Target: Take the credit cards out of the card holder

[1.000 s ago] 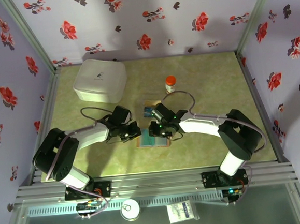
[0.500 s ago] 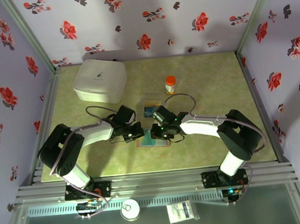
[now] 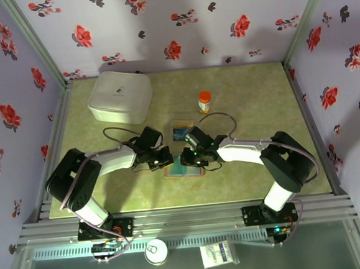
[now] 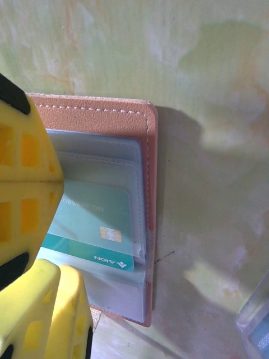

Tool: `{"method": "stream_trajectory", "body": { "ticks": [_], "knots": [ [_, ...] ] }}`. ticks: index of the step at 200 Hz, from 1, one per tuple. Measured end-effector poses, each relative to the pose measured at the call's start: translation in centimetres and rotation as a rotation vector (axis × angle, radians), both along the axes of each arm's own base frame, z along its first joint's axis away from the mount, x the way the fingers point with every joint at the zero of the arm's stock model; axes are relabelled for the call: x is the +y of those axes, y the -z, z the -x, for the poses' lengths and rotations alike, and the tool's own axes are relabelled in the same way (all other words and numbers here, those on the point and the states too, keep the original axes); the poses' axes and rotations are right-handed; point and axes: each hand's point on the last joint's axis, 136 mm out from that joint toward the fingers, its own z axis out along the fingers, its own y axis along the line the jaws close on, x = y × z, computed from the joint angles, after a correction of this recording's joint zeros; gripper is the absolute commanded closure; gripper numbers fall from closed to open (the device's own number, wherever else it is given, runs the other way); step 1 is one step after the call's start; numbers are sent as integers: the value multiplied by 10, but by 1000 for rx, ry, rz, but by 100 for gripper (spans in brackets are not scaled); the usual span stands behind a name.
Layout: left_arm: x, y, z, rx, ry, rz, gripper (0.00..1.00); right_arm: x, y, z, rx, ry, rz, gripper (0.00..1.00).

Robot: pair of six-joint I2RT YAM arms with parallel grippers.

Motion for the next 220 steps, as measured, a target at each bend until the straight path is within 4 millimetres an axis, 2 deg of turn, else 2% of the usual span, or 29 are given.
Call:
{"method": "stream_trajectory", "body": {
  "ticks": [75,107,220],
  "knots": [
    [1,1,1,4,0,-4,95,2,6,-1,18,12,-41,74],
    [2,1,1,7,-1,-11,100,3,10,-2,30,21,-56,74],
    [1,2,1,12,-1,-15,100,8,9,-3,59,44,-150,79]
  ]
}}
